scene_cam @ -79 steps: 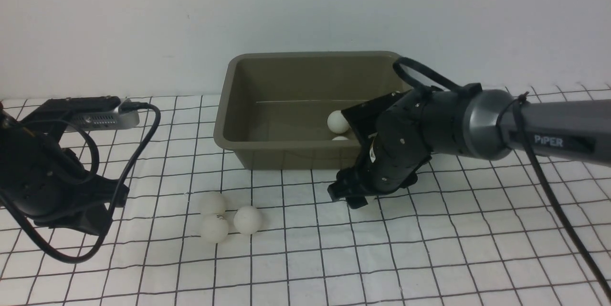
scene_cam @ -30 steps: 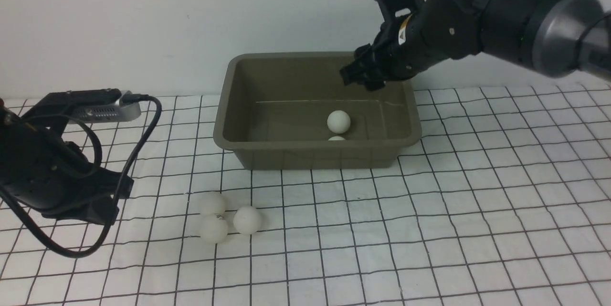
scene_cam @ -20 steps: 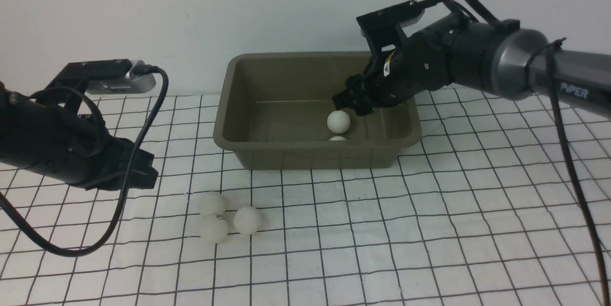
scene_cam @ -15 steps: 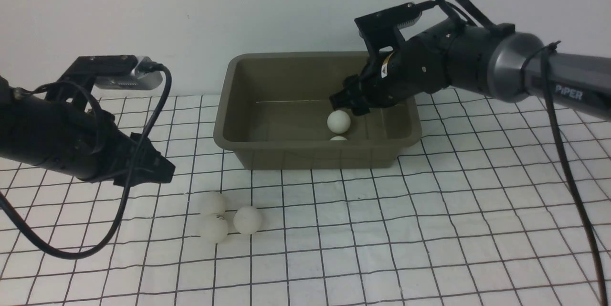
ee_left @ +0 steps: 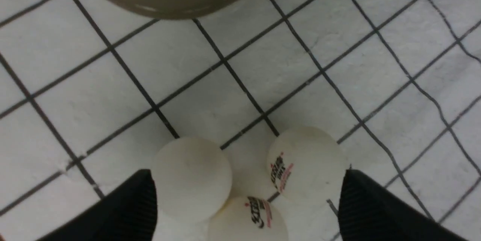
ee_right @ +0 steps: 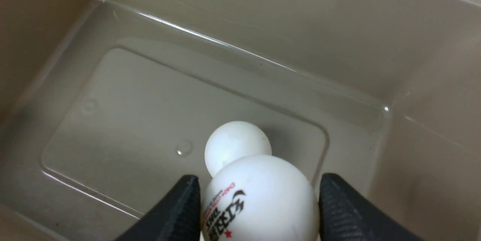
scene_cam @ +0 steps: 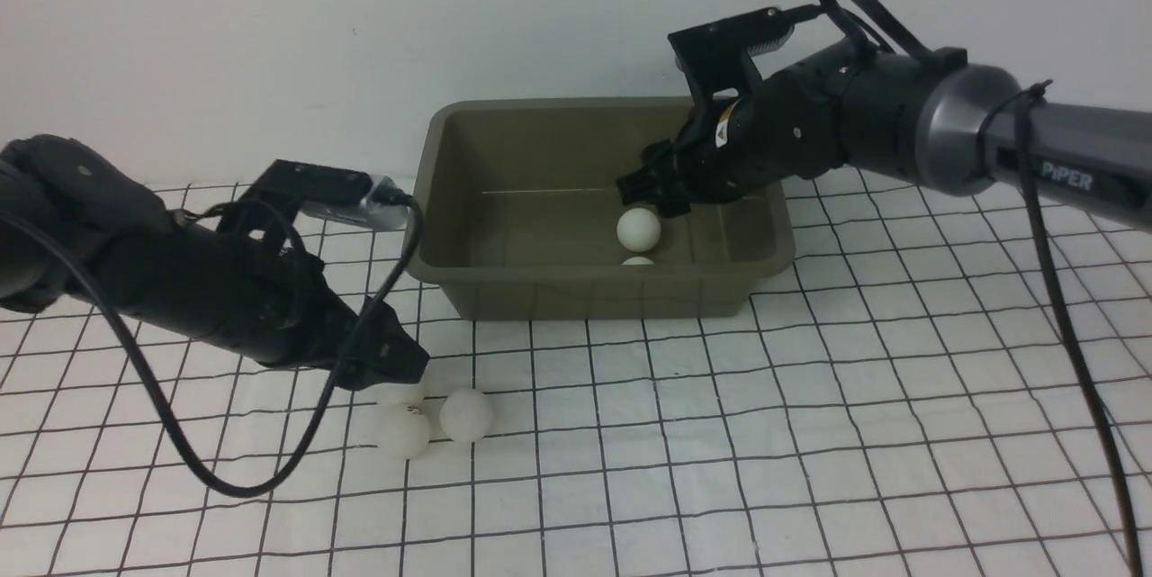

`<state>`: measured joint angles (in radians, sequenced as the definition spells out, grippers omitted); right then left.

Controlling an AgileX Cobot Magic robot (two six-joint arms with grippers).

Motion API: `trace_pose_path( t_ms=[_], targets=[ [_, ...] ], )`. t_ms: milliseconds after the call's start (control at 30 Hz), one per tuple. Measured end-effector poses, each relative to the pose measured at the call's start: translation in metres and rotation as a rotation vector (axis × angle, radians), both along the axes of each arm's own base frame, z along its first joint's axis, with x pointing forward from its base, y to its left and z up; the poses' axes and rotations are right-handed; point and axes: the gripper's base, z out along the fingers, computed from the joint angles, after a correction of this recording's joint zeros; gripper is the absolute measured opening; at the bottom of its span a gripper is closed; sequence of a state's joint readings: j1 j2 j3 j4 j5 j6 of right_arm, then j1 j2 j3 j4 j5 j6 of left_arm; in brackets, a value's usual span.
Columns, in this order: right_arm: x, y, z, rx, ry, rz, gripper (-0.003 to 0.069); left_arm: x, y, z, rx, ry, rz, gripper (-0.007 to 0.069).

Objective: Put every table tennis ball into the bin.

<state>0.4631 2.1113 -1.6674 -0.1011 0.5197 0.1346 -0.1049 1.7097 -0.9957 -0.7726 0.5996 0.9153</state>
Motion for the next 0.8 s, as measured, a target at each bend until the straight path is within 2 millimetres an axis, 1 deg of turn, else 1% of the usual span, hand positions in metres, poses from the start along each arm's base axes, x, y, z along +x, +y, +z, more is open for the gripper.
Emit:
trace_pose_path(
  t_ms=[133, 400, 600, 667, 800],
  targets=[
    [0.001, 0.0, -0.005, -0.005, 0.01, 0.0, 0.0374, 0.005, -0.004, -0.008, 0.029, -0.01, 0.019, 0.0583],
    [0.002, 0.001, -0.019, -0.017, 0.04, -0.002, 0.0374, 0.01, 0.0, -0.014, 0.071, -0.02, 0.054, 0.0583],
    [0.003, 0.002, -0.023, -0.022, 0.048, 0.0, 0.0379, 0.011, 0.002, -0.019, 0.089, -0.007, 0.074, 0.0583],
    [0.003, 0.002, -0.023, -0.025, 0.038, 0.008, 0.0389, 0.012, 0.002, -0.022, 0.097, -0.002, 0.073, 0.0583],
    [0.004, 0.002, -0.022, -0.027, 0.03, 0.014, 0.0435, 0.016, 0.002, -0.024, 0.096, -0.003, 0.079, 0.0583]
  ],
)
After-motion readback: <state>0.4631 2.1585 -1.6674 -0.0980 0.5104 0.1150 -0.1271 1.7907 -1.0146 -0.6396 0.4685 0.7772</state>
